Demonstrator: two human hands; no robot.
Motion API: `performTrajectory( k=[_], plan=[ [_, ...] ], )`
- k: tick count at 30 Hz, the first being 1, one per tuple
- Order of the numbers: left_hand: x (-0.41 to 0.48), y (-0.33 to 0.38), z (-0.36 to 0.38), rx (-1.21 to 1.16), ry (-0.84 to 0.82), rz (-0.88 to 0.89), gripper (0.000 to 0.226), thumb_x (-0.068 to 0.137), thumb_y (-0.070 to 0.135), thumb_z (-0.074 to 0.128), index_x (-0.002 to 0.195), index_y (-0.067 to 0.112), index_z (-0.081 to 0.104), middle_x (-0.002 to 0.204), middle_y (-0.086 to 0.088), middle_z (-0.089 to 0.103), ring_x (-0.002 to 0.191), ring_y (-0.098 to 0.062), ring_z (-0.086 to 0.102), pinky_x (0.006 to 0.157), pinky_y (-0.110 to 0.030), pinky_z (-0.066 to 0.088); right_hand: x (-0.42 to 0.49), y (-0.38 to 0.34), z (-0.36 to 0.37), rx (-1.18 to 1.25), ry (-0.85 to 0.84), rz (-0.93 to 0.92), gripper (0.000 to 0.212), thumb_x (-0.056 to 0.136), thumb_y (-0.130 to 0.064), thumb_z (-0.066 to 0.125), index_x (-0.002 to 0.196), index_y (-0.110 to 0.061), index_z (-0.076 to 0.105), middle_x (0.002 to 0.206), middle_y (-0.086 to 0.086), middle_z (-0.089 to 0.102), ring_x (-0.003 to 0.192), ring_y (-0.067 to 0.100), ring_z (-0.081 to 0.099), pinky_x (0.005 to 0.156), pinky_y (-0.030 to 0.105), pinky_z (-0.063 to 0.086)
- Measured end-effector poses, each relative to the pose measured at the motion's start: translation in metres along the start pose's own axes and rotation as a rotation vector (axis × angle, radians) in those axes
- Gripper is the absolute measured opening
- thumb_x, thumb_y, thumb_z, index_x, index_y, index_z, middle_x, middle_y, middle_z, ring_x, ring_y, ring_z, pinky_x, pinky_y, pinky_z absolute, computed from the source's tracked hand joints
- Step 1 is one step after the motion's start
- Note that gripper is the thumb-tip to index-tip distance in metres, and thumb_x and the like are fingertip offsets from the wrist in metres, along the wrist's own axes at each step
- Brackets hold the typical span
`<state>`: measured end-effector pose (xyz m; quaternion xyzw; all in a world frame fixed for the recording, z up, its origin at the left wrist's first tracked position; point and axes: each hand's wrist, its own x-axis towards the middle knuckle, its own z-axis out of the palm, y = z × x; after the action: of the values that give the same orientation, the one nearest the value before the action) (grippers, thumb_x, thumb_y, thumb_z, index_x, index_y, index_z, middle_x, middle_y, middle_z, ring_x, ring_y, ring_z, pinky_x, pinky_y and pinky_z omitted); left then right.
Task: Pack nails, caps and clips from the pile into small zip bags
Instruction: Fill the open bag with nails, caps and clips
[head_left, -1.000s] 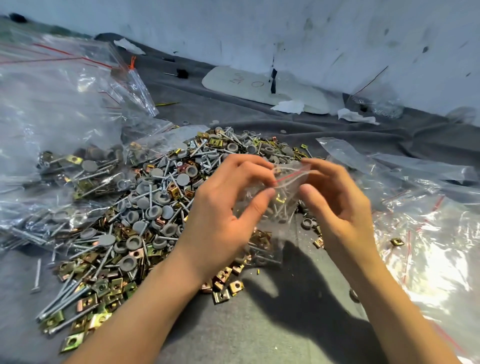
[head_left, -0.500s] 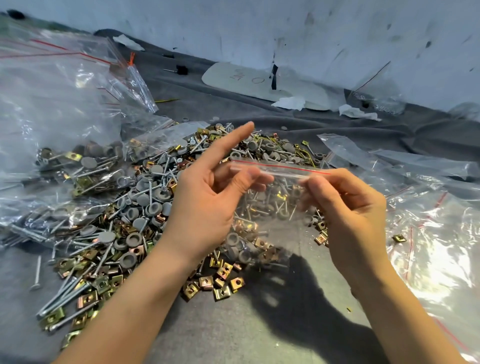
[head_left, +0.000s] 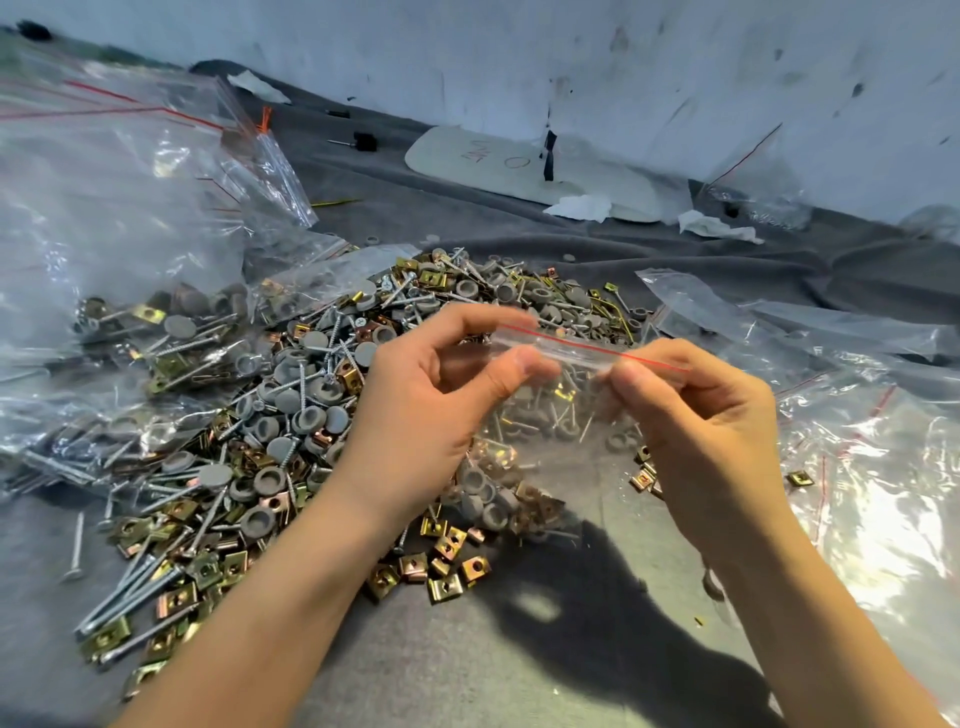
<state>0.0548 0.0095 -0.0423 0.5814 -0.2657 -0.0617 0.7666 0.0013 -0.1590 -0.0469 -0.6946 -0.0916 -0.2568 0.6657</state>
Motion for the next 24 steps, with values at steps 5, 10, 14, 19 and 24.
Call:
performTrajectory(
  k=[5,10,14,19,24],
  plan=[
    [0.0016,-0.0032,-0.0024,-0.126,0.034,-0.049,0.01,0.079,0.02,0.062,0.083,0.011,0.065,0.085,-0.004,0.076,0.079,-0.017,0.074,0.07,-0.019,0.056,-0.001,0.0004,0.001,-0.006,0.0,0.025,0.007,0.078,-0.021,0.068,0.075,-0.023,0.073,0.064,-0.014,0.065,0.058,-0.002,0.057,0.056,0.008,0.042],
    [0.001,-0.0005,0.0003,-0.058,-0.017,-0.032,0.008,0.078,0.017,0.061,0.079,0.008,0.063,0.098,-0.002,0.076,0.084,-0.014,0.073,0.074,-0.019,0.056,-0.0015,-0.0022,0.0022,0.036,-0.022,0.065,0.004,0.073,-0.017,0.078,0.074,-0.018,0.074,0.065,-0.009,0.068,0.059,0.004,0.06,0.058,0.011,0.045],
    [0.0001,0.0023,0.0003,0.014,-0.032,0.013,0.011,0.078,0.017,0.062,0.077,0.006,0.065,0.108,0.002,0.071,0.092,-0.007,0.07,0.077,-0.02,0.056,-0.001,-0.0027,0.003,0.082,0.011,0.093,0.006,0.066,-0.019,0.074,0.071,-0.015,0.074,0.064,-0.006,0.068,0.058,0.005,0.061,0.058,0.013,0.047],
    [-0.0012,-0.0004,0.0001,0.1,-0.04,0.039,0.025,0.081,0.017,0.061,0.085,-0.007,0.066,0.105,0.001,0.07,0.092,-0.008,0.069,0.076,-0.018,0.054,-0.0016,-0.0011,0.0028,0.084,0.019,0.077,0.006,0.065,-0.02,0.074,0.07,-0.017,0.074,0.064,-0.007,0.068,0.057,0.005,0.06,0.058,0.013,0.046],
    [-0.0007,-0.006,-0.0002,0.538,-0.028,0.254,0.005,0.087,0.011,0.07,0.084,0.007,0.071,0.104,0.003,0.067,0.095,-0.008,0.065,0.085,-0.023,0.053,0.001,0.0027,-0.005,-0.65,-0.049,-0.368,0.012,0.078,-0.019,0.076,0.086,-0.013,0.069,0.082,-0.003,0.067,0.075,0.018,0.063,0.068,0.031,0.049]
  ],
)
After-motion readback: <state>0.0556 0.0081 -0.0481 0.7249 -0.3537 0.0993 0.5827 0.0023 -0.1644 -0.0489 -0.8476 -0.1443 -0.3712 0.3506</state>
